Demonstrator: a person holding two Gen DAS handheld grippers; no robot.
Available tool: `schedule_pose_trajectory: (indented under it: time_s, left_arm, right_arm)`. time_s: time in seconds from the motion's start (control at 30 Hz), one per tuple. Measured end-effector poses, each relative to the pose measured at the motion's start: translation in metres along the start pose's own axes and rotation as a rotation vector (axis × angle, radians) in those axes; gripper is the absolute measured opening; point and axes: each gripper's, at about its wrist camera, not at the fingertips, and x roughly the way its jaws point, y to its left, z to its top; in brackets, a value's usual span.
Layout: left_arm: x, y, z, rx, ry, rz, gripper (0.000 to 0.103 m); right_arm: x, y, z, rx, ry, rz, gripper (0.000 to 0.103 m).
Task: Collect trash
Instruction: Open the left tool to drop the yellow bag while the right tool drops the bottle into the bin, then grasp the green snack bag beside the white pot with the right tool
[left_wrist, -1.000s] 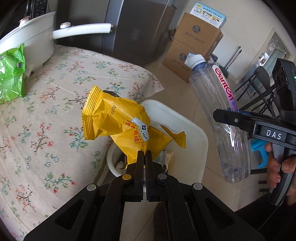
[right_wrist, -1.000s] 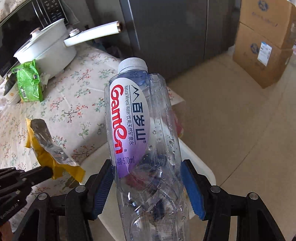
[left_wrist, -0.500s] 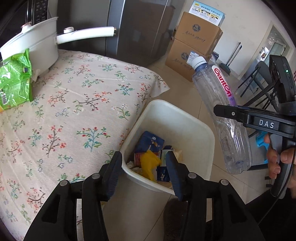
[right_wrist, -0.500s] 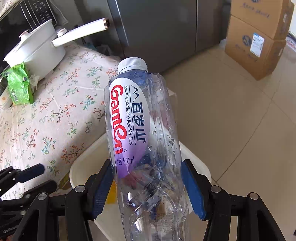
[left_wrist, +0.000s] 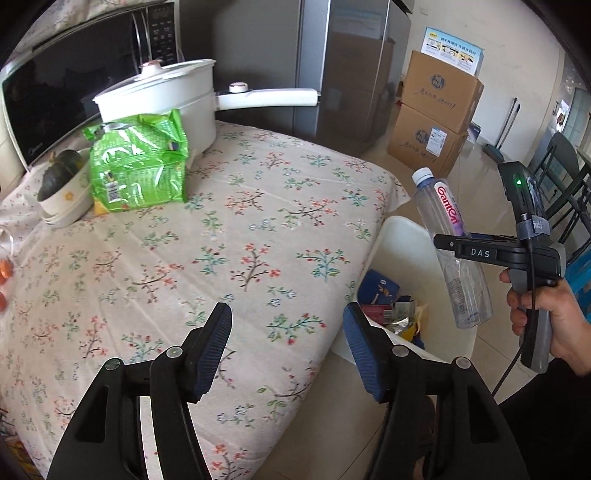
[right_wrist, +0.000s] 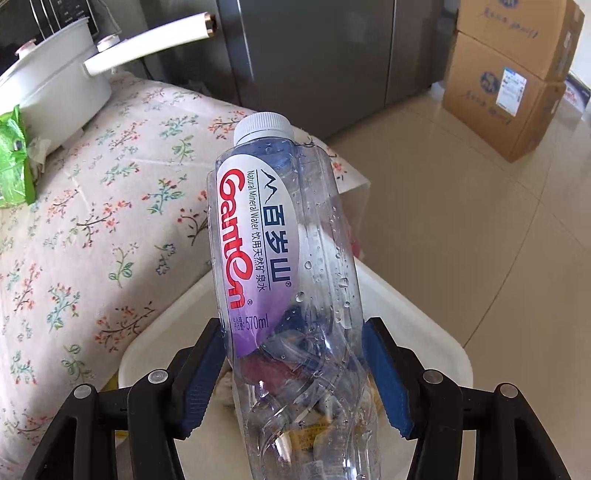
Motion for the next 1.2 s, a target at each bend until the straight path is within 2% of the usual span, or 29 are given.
schedule_pose_trajectory:
  time_s: [0.1,0.2,0.3,0.57,0.67,0.83,1.07,1.2]
  left_arm:
    - [-0.003,0.020,-0.007,-0.028,0.008,0.025,0.071]
    - [-0.005,0.039,-0.014,-0.069,0.021,0.039,0.074]
    - [-0.008,0.058,-0.021,-0.108,0.028,0.060,0.079]
    - [-0.012,0.113,-0.035,-0.212,0.039,0.137,0.081]
    - [-0.012,0.141,-0.039,-0.255,0.062,0.180,0.082]
    - [-0.017,0.181,-0.037,-0.244,0.059,0.308,0.082]
    - [-0.029,0.218,-0.034,-0.274,0.038,0.285,0.082]
    - [-0.036,0.232,-0.037,-0.309,0.031,0.298,0.090]
  right_arm:
    - [0.007,-0.001,0.001,0.027,0.025,0.017,0.069]
    - [0.008,0.000,0.001,0.033,0.033,0.021,0.083]
    - [0.000,0.004,0.005,0.028,0.002,0.040,0.085]
    - [-0.012,0.040,0.020,-0.014,-0.036,0.093,0.086]
    - [-0.016,0.067,0.033,-0.072,-0.057,0.122,0.086]
    - [-0.009,0.127,0.055,-0.243,-0.098,0.160,0.086]
    - [0.039,0.224,0.086,-0.350,-0.093,0.294,0.085]
    - [0.070,0.273,0.105,-0.367,-0.093,0.342,0.084]
